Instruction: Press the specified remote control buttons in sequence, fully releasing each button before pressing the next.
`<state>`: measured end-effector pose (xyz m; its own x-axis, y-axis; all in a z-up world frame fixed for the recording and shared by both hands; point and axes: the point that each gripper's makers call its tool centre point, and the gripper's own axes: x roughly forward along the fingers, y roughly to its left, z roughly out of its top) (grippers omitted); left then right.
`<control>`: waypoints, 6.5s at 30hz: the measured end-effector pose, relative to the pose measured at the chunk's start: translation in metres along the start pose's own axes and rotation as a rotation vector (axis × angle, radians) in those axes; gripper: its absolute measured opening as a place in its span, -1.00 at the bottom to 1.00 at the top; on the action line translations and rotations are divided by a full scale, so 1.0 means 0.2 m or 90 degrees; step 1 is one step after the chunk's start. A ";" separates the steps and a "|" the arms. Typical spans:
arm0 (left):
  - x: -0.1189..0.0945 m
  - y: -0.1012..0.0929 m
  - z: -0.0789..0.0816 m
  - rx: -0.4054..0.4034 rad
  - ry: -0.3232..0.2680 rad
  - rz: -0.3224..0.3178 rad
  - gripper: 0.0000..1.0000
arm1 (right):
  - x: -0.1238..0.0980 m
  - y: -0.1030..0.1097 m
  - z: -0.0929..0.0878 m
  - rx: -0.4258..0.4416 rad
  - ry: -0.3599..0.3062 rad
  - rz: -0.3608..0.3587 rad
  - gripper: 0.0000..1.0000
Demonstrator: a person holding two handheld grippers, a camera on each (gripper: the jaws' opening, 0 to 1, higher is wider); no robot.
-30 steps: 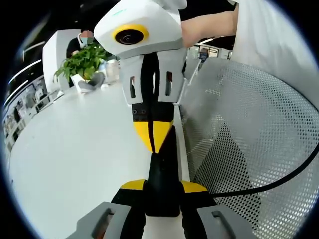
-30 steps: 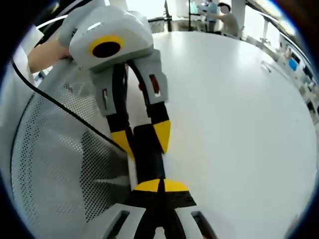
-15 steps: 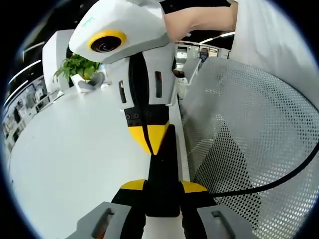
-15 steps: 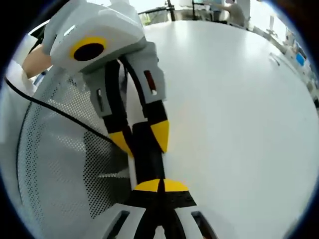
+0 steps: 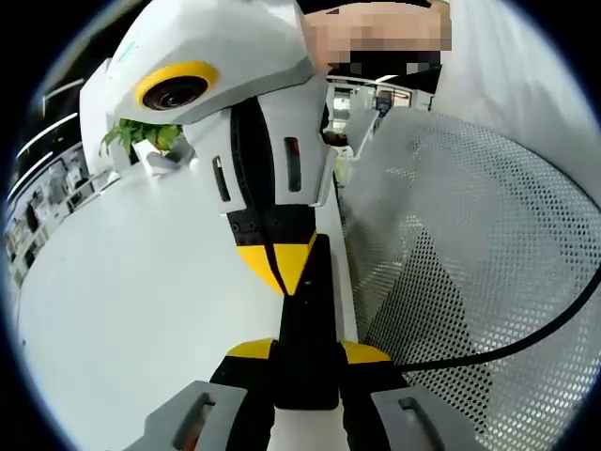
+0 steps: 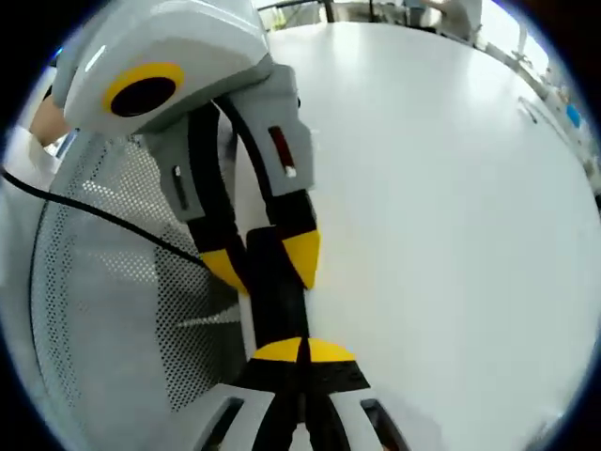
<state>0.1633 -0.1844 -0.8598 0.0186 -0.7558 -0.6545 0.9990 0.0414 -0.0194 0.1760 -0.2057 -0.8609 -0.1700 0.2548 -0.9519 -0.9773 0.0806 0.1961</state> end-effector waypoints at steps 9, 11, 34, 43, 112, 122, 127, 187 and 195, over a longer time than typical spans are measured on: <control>0.00 0.00 0.00 -0.001 0.000 0.000 -0.50 | 0.00 -0.01 0.00 -0.013 -0.009 -0.033 -1.00; 0.00 0.00 0.00 -0.001 0.000 0.000 -0.50 | 0.00 -0.01 0.00 -0.004 -0.019 -0.037 -1.00; 0.00 0.00 0.00 -0.005 -0.004 0.001 -0.50 | -0.02 0.09 0.04 -0.022 -0.223 -0.092 -1.00; 0.00 0.00 0.00 -0.006 -0.005 0.000 -0.50 | -0.02 0.08 0.05 -0.043 -0.211 -0.106 -1.00; 0.00 0.00 0.00 -0.006 -0.003 0.000 -0.50 | 0.00 0.09 0.08 -0.174 -0.176 -0.163 -1.00; 0.00 0.00 0.00 -0.004 -0.001 0.001 -0.50 | 0.01 0.09 0.08 -0.260 -0.084 -0.166 -1.00; 0.00 0.00 0.00 -0.004 -0.001 0.000 -0.50 | 0.02 0.09 0.08 -0.289 -0.050 -0.171 -1.00; 0.00 0.01 0.00 -0.006 -0.003 -0.001 -0.50 | 0.02 0.08 0.11 -0.265 -0.072 -0.120 -1.00; 0.00 0.01 0.00 -0.001 0.002 -0.002 -0.50 | 0.03 0.08 0.12 -0.308 -0.008 -0.121 -1.00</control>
<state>0.1647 -0.1848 -0.8603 0.0146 -0.7535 -0.6573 0.9990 0.0392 -0.0227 0.1620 -0.1805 -0.8582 0.0141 0.2903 -0.9568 -0.9381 -0.3274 -0.1132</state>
